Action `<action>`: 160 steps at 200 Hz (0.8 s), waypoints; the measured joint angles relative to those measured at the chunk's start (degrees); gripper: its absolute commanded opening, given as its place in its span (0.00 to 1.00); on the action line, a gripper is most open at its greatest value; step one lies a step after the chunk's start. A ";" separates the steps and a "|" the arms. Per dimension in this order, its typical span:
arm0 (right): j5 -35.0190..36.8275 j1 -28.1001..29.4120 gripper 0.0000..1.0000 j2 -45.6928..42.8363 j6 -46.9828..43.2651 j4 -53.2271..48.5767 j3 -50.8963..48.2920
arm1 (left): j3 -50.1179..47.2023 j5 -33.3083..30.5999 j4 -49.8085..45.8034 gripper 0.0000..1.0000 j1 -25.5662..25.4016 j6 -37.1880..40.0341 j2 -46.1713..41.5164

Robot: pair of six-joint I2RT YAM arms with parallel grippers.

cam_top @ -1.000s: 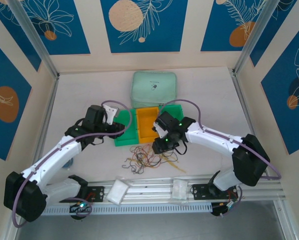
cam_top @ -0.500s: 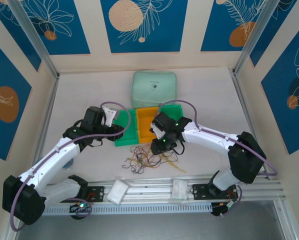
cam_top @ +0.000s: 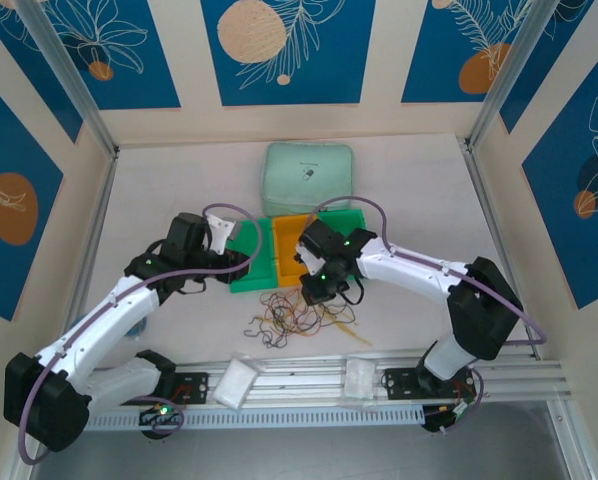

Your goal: Untangle the cables

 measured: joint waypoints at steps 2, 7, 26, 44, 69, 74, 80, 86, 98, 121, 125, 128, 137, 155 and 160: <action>0.11 0.00 0.03 -0.22 0.02 -0.22 0.35 | 0.07 0.04 0.00 0.26 -0.02 -0.02 0.00; 0.35 0.02 0.03 -0.72 0.00 -0.76 1.14 | 0.28 0.07 -0.02 0.25 -0.09 0.09 0.00; 0.98 0.07 0.04 -3.72 -0.20 -2.86 4.59 | 1.14 0.46 0.02 0.24 -0.33 0.26 0.00; 1.05 0.11 0.04 -7.10 -0.39 -4.61 8.28 | 1.75 0.85 0.20 0.22 -0.74 0.61 0.00; 0.74 0.20 0.04 -10.71 -0.35 -6.71 12.17 | 1.86 1.79 1.07 0.20 -1.97 1.53 0.02; 0.61 0.20 0.04 -11.15 -0.33 -7.02 12.61 | 1.86 2.03 1.38 0.20 -2.34 1.79 0.04; 0.31 0.20 0.04 -11.63 -0.17 -7.32 12.98 | 1.86 2.38 1.86 0.19 -2.93 2.12 0.02; 0.02 0.20 0.04 -12.02 0.07 -7.54 13.14 | 1.88 2.64 2.32 0.20 -3.63 2.38 0.02; -0.57 0.20 0.04 -12.44 0.66 -8.20 13.25 | 1.90 3.45 3.82 0.19 -5.57 3.30 0.04; -1.70 0.20 0.04 -12.50 2.25 -8.92 13.25 | 2.54 4.35 6.10 0.19 -9.66 4.81 0.59; -1.86 0.20 0.04 -12.50 2.54 -8.98 13.25 | 2.62 4.46 6.62 0.20 -10.43 5.14 0.81; -1.99 0.20 0.04 -12.50 2.78 -9.01 13.25 | 2.69 4.57 7.04 0.20 -10.84 5.18 0.96; -2.36 0.13 0.04 -12.50 3.54 -9.07 13.25 | 2.75 4.94 8.09 0.20 -12.37 5.46 1.53; -3.13 -0.44 0.04 -12.50 5.03 -9.22 13.22 | 2.75 5.07 9.66 0.22 -14.75 5.92 2.93; -3.41 -0.68 0.04 -12.52 5.49 -9.25 13.22 | 2.69 5.05 10.25 0.22 -15.39 6.05 3.32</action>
